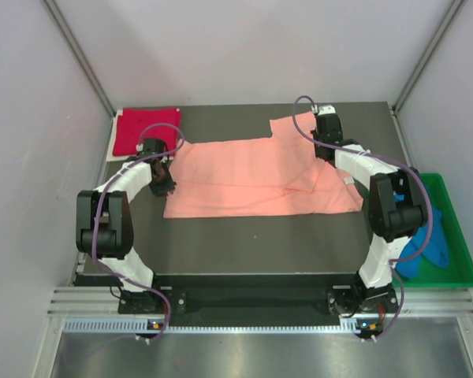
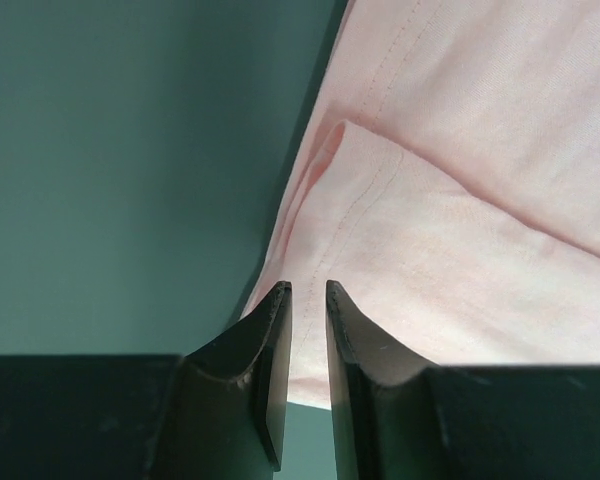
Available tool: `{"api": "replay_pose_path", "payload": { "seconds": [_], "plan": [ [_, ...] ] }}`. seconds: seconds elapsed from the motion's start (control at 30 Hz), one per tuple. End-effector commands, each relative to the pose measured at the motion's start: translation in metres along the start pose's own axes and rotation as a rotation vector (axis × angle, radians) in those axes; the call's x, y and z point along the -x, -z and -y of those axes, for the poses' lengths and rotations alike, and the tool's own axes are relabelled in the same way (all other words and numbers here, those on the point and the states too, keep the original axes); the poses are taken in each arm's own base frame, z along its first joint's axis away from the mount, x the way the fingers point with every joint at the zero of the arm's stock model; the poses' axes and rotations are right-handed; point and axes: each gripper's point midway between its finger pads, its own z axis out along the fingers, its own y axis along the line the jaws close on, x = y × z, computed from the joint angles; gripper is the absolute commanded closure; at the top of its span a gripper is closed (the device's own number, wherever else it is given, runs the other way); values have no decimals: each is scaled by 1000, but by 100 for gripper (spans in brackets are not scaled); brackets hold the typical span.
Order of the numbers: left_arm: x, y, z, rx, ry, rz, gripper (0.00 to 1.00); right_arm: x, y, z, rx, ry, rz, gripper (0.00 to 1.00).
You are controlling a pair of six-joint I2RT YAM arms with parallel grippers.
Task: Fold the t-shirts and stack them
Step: Fold the tshirt
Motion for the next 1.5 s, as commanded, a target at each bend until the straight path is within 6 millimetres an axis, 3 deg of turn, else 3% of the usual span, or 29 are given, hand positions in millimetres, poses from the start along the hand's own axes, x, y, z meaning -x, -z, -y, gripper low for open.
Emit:
{"api": "replay_pose_path", "payload": {
  "seconds": [0.0,0.43,0.57,0.63,0.9,1.17,1.47],
  "plan": [
    [9,6,-2,17,-6,32,75,27,9,-1,-2,-24,62,100],
    [-9,-15,-5,22,-8,-11,72,26,8,-2,-2,-22,62,100],
    [-9,-17,-6,27,-5,-12,87,25,8,-2,-2,-21,59,100],
    [-4,-15,-8,46,0,4,100,27,8,-1,-4,-23,63,100],
    [1,12,-25,149,74,26,100,29,3,12,-89,-20,46,100],
    [-21,1,-42,242,88,-43,100,40,3,29,-161,-81,50,100],
    [-12,11,-39,233,121,-5,100,47,0,23,-130,-124,69,100]
  ]
}}
